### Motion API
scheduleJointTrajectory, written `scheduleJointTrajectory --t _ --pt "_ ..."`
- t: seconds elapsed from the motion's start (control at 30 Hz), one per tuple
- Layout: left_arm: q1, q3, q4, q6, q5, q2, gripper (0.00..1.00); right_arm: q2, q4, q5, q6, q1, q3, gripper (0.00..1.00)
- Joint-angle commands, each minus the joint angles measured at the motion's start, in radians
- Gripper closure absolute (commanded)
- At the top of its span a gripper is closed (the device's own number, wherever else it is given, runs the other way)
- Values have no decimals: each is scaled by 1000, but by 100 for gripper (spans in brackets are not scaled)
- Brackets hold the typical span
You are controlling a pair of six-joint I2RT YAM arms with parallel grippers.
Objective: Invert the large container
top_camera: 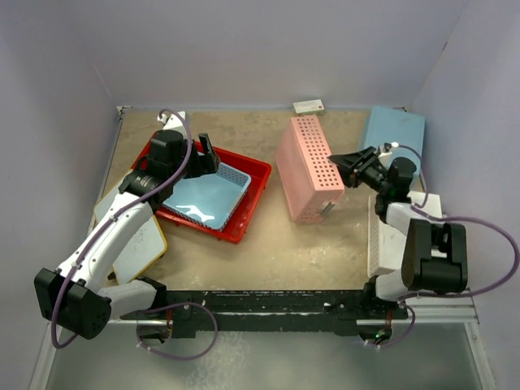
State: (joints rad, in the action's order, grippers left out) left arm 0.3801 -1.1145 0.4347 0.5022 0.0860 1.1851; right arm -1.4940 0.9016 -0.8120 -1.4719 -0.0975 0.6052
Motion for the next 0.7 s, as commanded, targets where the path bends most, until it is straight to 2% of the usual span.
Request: scheduleJointTrajectory --t 0.0,0.1,0.17,0.4,0.53,0.67 --pt "0 -5 -35 -29 1 1 20 128 -508 33 380 -86 83 39" --pt "0 -4 -41 -30 -5 12 20 156 -763 106 559 -106 172 30" --pt "0 -3 -46 -30 -9 17 20 162 -826 141 598 -118 198 29" --pt "0 -2 -44 -34 -10 19 20 145 -888 204 654 -128 212 28" --pt "-1 -3 -41 -39 -5 19 20 141 -922 189 698 -128 237 28" --pt "0 -4 -49 -36 -10 26 20 187 -854 160 723 -108 265 29"
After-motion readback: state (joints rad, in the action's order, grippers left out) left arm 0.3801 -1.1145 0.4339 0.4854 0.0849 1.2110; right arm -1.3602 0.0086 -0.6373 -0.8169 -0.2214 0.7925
